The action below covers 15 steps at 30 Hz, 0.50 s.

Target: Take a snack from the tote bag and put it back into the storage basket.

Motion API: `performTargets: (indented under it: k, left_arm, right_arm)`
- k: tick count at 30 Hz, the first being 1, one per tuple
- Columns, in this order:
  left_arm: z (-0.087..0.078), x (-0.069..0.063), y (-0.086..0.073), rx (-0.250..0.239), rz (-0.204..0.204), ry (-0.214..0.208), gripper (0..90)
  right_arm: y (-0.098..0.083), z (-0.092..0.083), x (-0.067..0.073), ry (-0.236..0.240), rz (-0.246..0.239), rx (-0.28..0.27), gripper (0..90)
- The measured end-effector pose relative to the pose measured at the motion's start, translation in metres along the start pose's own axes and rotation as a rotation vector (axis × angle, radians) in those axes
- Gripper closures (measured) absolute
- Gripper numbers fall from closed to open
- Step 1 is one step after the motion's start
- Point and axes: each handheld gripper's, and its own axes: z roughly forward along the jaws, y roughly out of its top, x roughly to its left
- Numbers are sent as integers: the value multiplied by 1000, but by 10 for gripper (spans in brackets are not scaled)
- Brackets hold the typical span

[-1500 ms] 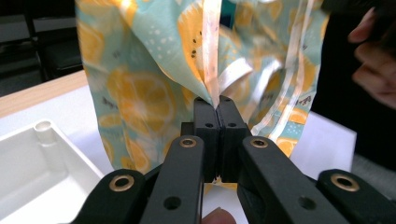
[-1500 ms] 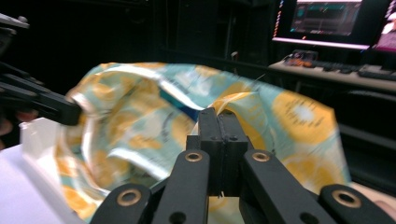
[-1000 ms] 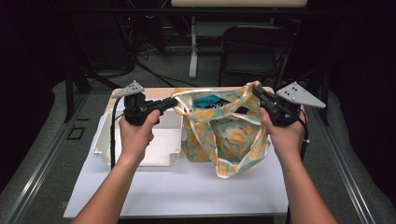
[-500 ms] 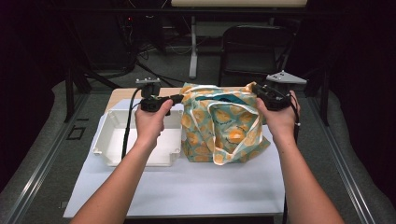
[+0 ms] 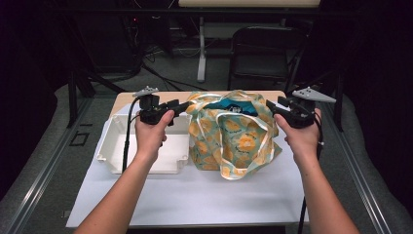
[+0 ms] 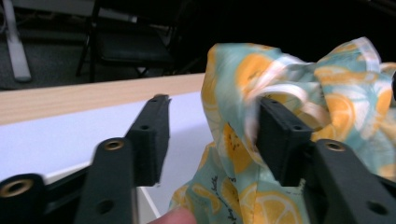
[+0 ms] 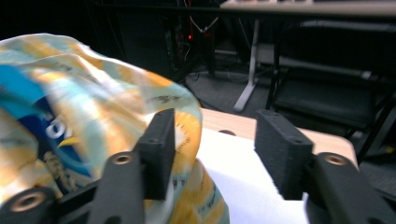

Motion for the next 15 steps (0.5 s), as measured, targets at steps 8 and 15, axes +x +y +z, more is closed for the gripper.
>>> performTargets:
  k: [8,15]
  left_arm:
    - [-16,-5,-1,-53,83,-28,407]
    - [-6,-28,-9,-64,197,-183,316]
  right_arm:
    - [-5,-38,-4,10,29,-139,379]
    - [-8,-33,22,155,-26,-98,260]
